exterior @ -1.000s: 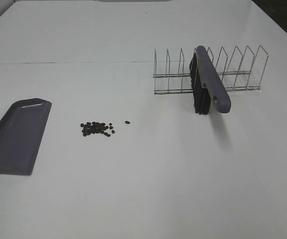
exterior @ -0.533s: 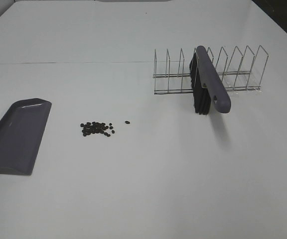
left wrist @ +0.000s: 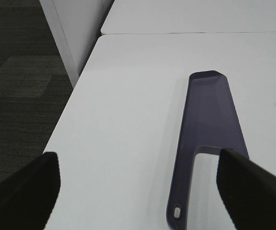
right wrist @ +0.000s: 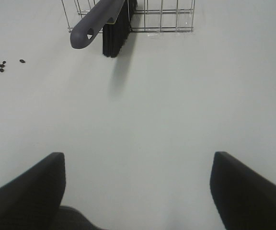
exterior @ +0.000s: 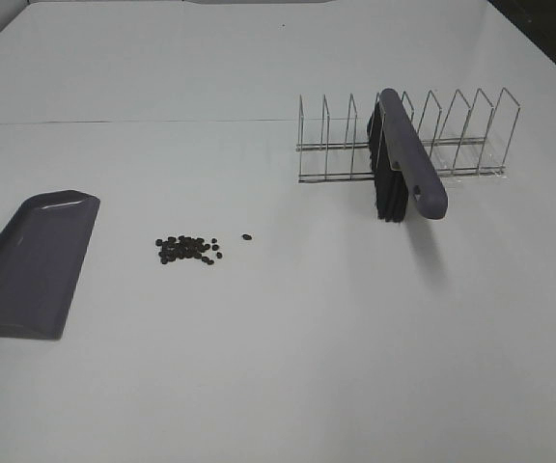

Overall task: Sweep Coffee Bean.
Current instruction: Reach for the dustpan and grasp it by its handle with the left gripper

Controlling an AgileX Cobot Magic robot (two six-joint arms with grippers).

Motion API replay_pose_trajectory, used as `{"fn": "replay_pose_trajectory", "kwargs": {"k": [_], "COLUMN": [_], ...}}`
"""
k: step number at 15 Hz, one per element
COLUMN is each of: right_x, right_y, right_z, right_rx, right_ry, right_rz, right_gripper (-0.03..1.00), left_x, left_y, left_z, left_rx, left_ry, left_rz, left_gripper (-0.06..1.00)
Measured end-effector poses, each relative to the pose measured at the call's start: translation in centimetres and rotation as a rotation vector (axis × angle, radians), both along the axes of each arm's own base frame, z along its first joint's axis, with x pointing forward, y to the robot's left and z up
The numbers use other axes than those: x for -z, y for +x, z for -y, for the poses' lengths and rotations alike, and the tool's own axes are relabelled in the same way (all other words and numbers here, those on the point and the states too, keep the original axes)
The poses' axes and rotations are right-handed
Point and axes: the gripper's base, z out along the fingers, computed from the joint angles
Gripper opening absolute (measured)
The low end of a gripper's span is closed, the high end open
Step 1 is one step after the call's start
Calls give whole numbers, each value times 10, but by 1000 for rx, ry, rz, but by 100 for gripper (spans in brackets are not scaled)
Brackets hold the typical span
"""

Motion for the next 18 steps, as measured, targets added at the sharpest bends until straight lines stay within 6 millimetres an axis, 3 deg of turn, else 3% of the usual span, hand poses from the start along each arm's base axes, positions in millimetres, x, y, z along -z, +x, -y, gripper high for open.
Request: {"fn": "replay_pose_trajectory", "kwargs": {"k": [18], "right_x": [0], "right_y": [0], "right_z": [0], "right_rx": [0], "right_ry": [0], "right_rz": [0], "right_gripper": [77], "left_x": [0], "left_y": [0], "left_z": [0], "left_rx": [-1], "left_ry": [1], "left_rz": [0], "left_gripper": [81]}}
